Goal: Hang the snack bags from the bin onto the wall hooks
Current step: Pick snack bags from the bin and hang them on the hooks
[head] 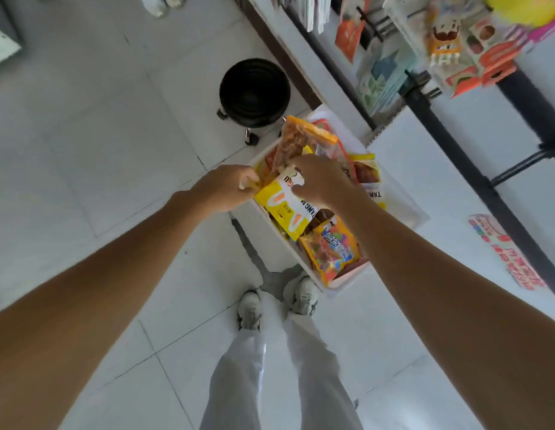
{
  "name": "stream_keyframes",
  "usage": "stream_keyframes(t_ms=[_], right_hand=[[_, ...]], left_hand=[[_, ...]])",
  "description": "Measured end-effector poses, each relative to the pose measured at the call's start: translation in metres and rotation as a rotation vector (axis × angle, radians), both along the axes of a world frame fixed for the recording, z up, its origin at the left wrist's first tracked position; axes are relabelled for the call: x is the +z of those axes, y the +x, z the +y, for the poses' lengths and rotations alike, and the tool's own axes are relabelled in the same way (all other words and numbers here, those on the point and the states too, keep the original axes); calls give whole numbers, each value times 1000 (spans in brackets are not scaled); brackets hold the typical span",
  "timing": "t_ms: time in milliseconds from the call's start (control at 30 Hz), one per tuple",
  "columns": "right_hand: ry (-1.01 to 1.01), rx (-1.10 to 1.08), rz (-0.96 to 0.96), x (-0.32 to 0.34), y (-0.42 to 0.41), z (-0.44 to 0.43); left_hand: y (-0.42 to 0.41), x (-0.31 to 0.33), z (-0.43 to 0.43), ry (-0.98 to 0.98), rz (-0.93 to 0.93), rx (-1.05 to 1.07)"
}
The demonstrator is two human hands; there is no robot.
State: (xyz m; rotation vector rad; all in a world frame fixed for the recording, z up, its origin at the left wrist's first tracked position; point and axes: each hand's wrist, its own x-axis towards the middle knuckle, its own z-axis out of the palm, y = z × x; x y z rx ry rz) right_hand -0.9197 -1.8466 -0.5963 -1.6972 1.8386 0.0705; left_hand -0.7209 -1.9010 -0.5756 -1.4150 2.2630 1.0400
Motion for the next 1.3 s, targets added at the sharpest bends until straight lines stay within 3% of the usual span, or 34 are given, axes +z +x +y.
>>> stream_keyframes(t_ms=[167, 533, 967, 1300], right_hand=[[-101, 177, 0, -32, 25, -15], [-192, 146, 23, -25, 16, -9], [-198, -61, -93, 79, -42, 35], [-327, -167, -236, 187, -68, 63]], left_hand=[[14, -34, -1, -72, 106, 65], [22, -25, 8, -20, 159, 100], [-30, 67, 20, -68, 222, -7], [-51, 177, 19, -251, 296, -79]])
